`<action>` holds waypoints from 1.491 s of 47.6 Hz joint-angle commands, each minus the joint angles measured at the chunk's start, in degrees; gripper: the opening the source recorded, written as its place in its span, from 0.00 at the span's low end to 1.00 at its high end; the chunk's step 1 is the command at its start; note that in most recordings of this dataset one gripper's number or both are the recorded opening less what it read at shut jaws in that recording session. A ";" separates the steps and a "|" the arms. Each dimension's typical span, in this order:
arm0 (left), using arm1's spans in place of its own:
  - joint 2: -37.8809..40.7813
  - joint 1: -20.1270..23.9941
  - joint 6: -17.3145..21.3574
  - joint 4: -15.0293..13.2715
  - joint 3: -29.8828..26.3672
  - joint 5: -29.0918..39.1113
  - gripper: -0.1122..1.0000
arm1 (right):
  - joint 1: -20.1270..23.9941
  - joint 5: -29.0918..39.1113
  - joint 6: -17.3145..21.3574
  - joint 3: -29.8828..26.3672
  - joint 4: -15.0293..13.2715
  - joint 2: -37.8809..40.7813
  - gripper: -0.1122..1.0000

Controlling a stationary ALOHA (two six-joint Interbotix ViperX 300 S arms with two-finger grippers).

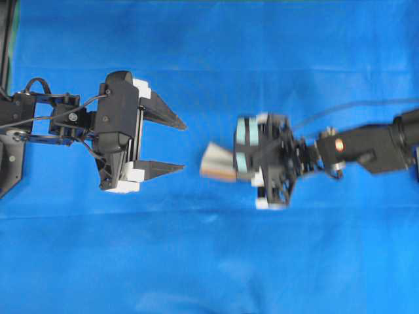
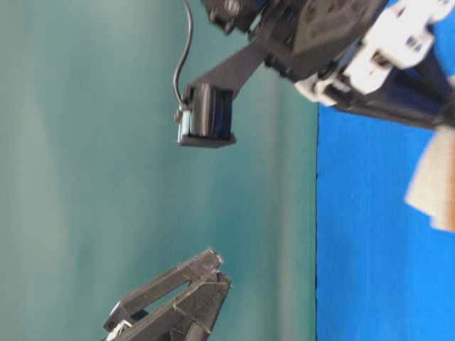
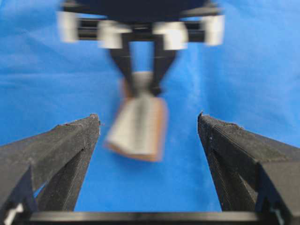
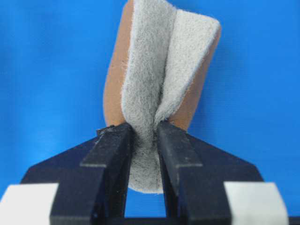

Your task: Hand over the sponge with the left arm and wipe it with the right arm.

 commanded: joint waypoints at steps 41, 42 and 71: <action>-0.79 -0.26 -0.35 0.00 0.09 -0.62 0.83 | -10.20 1.58 1.41 -1.41 -5.80 -0.70 0.33; -0.70 -0.26 -0.35 0.00 0.09 -0.62 0.83 | -10.20 1.49 1.41 -1.32 -5.80 -0.79 0.33; -0.70 -0.26 -0.09 0.00 0.18 -0.44 0.83 | -8.35 1.32 2.37 -1.58 -5.45 -0.97 0.33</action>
